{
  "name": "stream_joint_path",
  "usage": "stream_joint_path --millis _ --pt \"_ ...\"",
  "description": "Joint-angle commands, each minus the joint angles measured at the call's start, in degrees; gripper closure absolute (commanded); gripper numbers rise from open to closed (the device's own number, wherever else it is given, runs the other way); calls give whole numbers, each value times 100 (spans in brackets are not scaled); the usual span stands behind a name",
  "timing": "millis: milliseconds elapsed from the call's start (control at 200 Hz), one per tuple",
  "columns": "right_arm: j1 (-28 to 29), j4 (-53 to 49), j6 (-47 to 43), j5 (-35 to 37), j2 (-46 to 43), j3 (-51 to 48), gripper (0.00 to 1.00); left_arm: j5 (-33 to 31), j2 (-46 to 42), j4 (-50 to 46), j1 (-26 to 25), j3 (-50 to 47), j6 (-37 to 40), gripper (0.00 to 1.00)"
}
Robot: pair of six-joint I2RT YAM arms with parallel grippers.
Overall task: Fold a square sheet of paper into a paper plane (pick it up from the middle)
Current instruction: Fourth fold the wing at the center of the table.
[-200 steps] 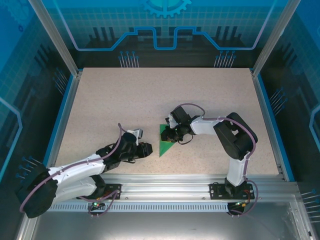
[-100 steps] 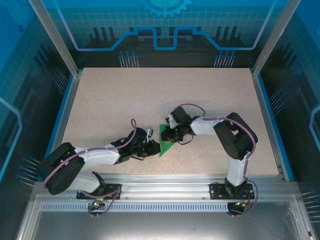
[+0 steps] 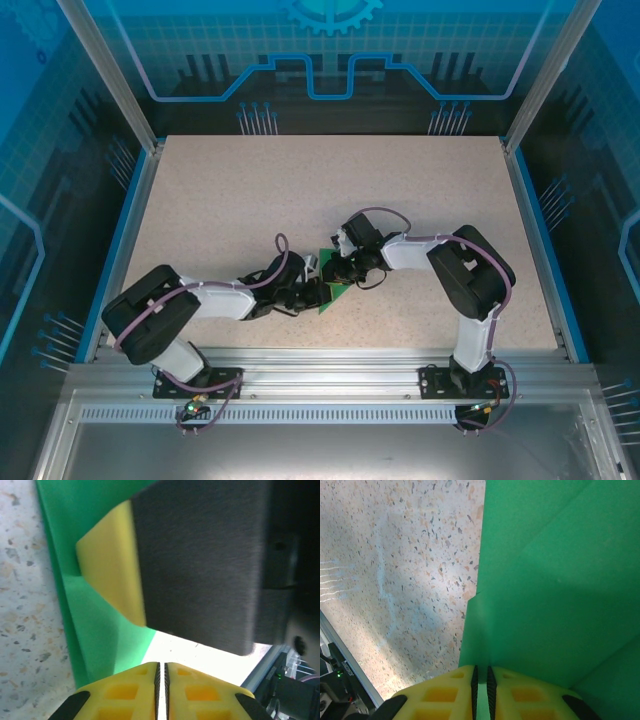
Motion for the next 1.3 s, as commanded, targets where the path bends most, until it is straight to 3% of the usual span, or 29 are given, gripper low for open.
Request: stream_joint_path --millis 0,495,895,1295 --pt "-26 -164 26 280 199 -183 84 138 213 122 42 36 -33 86" --pt "-27 -291 -19 402 237 -141 84 368 427 647 35 -683 -430 85" --pt "-26 -402 -54 481 311 -58 84 545 203 -50 34 -892 -338 85" --pt "-28 -486 -80 498 302 -9 84 899 202 -1621 25 -579 246 86"
